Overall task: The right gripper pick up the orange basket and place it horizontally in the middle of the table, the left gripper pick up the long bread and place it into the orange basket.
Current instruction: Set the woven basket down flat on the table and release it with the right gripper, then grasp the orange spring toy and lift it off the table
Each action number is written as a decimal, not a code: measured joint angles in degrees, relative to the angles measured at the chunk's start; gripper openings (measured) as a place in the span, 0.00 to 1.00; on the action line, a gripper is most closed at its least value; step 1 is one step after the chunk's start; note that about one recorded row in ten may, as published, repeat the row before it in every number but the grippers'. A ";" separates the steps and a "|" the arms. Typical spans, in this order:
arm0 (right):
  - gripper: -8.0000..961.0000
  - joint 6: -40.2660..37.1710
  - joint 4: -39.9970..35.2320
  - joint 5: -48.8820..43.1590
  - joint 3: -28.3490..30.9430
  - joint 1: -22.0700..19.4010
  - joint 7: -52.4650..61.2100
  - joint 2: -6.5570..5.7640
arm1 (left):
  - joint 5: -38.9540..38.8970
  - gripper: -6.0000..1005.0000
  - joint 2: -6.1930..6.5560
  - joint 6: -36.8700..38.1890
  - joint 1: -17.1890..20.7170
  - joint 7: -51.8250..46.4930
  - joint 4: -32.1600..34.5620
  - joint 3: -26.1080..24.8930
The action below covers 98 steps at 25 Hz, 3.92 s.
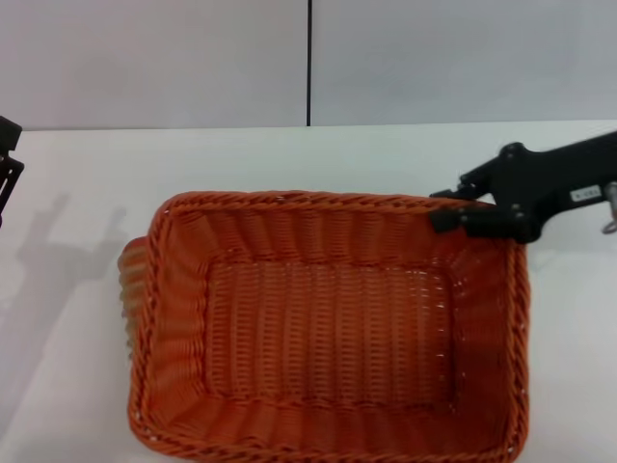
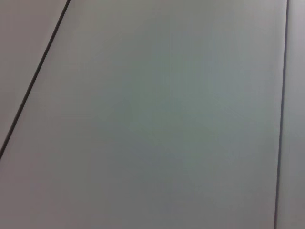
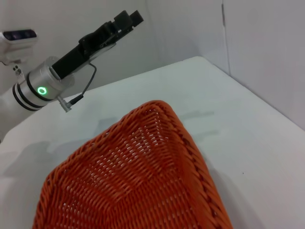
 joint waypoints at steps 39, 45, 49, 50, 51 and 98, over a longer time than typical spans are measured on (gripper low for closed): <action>0.20 3.69 3.10 -1.70 7.55 -3.67 3.94 -2.88 | 0.00 0.83 -0.09 -1.49 -1.29 -0.04 0.01 0.70; 0.43 2.63 2.65 -1.55 10.48 -3.97 3.60 -2.85 | 0.00 0.83 -0.09 -1.50 -0.97 -0.04 0.01 0.70; 0.51 2.06 2.71 -0.97 16.18 -5.11 1.68 -2.16 | -0.01 0.83 -0.08 -1.46 -0.89 -0.05 0.01 0.82; 0.52 2.06 2.72 0.16 18.63 -5.92 0.33 -1.79 | 0.00 0.83 -0.05 -1.38 -0.87 -0.12 0.01 1.04; 0.52 2.06 2.71 1.31 20.59 -6.74 -0.79 -1.49 | 0.00 0.83 0.01 -1.34 -0.86 -0.52 0.05 1.38; 0.52 -0.38 -26.67 57.51 40.59 -33.41 -39.55 8.97 | 17.54 0.83 3.75 -1.67 -4.02 -57.74 43.42 3.69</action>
